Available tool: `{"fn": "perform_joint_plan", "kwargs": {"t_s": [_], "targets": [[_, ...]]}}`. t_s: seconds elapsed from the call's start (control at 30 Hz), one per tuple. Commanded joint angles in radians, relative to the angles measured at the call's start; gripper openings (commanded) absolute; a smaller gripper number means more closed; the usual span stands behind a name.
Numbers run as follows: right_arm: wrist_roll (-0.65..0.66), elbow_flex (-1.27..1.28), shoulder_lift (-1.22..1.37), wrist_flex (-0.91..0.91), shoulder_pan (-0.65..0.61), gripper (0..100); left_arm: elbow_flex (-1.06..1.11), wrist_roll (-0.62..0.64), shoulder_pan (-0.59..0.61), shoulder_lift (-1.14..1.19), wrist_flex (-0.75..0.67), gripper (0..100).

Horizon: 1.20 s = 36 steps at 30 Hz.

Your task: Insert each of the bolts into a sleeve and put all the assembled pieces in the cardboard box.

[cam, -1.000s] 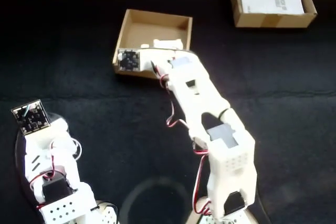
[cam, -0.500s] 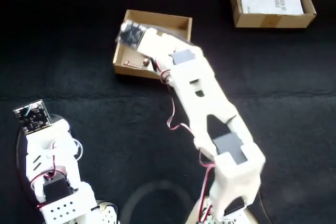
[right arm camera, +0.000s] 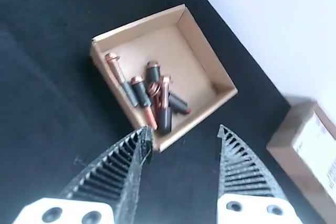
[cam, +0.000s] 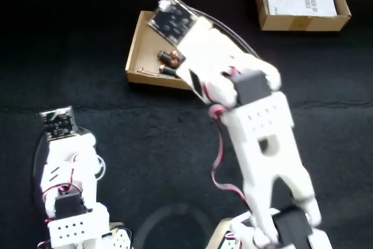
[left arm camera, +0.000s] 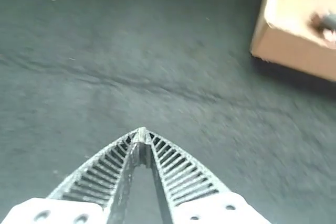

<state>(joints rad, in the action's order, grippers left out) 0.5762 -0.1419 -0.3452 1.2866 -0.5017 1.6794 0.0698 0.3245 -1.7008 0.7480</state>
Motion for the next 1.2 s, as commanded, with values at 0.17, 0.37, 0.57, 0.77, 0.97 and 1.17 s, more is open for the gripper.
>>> {"fn": "perform_joint_plan", "kwargs": {"t_s": [0.17, 0.37, 0.57, 0.77, 0.97, 1.17], "targets": [[-0.074, -0.053, -0.375, 0.266, 0.041, 17.7, 0.024, -0.008, -0.064, 0.134, -0.014, 1], [-0.078, -0.045, -0.595, 0.47, 0.142, 17.7, 0.024, -0.008, -0.065, 0.193, -0.054, 1], [-0.308, 0.108, -0.73, 0.473, 0.255, 12.8, 0.024, -0.005, -0.099, 0.246, 0.0, 1], [-0.433, 0.49, -0.799, 0.318, 0.255, 1.5, 0.019, -0.002, -0.096, 0.248, 0.068, 1], [-0.436, 1.079, -0.848, -0.05, 0.26, 1.5, 0.019, -0.003, -0.096, 0.248, 0.068, 1], [-0.44, 1.59, -0.854, -0.34, 0.277, 1.5, 0.018, -0.003, -0.096, 0.248, 0.072, 1]]}}
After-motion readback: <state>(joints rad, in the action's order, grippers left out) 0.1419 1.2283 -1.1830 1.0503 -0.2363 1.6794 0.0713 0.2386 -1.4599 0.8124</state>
